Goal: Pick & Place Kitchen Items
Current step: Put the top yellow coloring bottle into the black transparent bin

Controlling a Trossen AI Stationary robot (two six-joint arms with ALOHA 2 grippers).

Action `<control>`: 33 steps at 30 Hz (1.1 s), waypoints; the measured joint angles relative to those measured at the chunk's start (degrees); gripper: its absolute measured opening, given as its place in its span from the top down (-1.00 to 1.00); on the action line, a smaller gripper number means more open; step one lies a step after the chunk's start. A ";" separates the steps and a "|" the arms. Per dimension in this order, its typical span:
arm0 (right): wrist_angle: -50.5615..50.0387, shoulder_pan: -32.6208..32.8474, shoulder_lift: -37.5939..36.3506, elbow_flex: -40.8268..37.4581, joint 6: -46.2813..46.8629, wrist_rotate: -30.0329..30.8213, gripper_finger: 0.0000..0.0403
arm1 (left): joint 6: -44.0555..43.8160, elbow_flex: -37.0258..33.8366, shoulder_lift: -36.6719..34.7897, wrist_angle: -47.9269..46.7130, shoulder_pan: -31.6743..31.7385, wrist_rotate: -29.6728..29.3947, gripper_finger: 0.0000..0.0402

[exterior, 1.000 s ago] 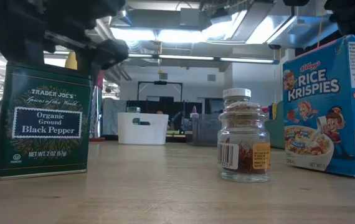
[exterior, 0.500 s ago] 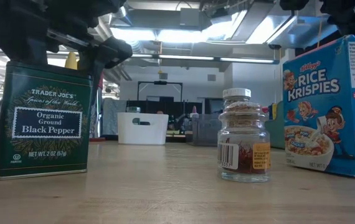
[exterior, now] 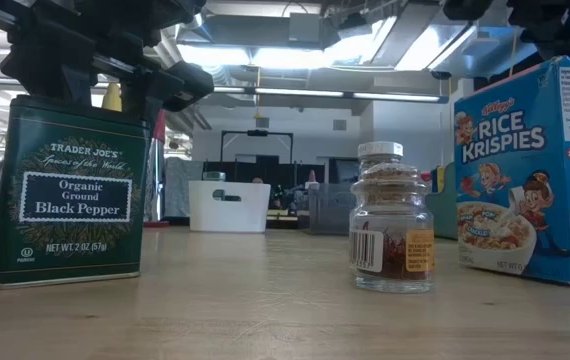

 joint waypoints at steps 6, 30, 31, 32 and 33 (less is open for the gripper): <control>0.70 0.00 0.25 0.00 -0.02 -0.01 -0.39 | -0.34 0.00 0.00 -0.08 0.00 -0.28 0.24; 9.24 8.29 0.23 0.01 -1.45 -7.96 -0.39 | 13.03 32.30 0.00 -25.53 16.07 -8.90 0.26; 9.14 8.28 0.23 0.01 -1.29 -7.96 -0.39 | 13.85 33.75 0.03 -25.58 17.78 -8.90 0.26; 9.09 8.28 0.23 0.02 -1.26 -7.96 -0.39 | 14.60 35.34 0.31 -25.72 19.49 -8.84 0.26; 8.95 8.28 0.23 0.00 -1.24 -7.96 -0.39 | 15.22 36.92 0.66 -25.74 21.15 -8.50 0.26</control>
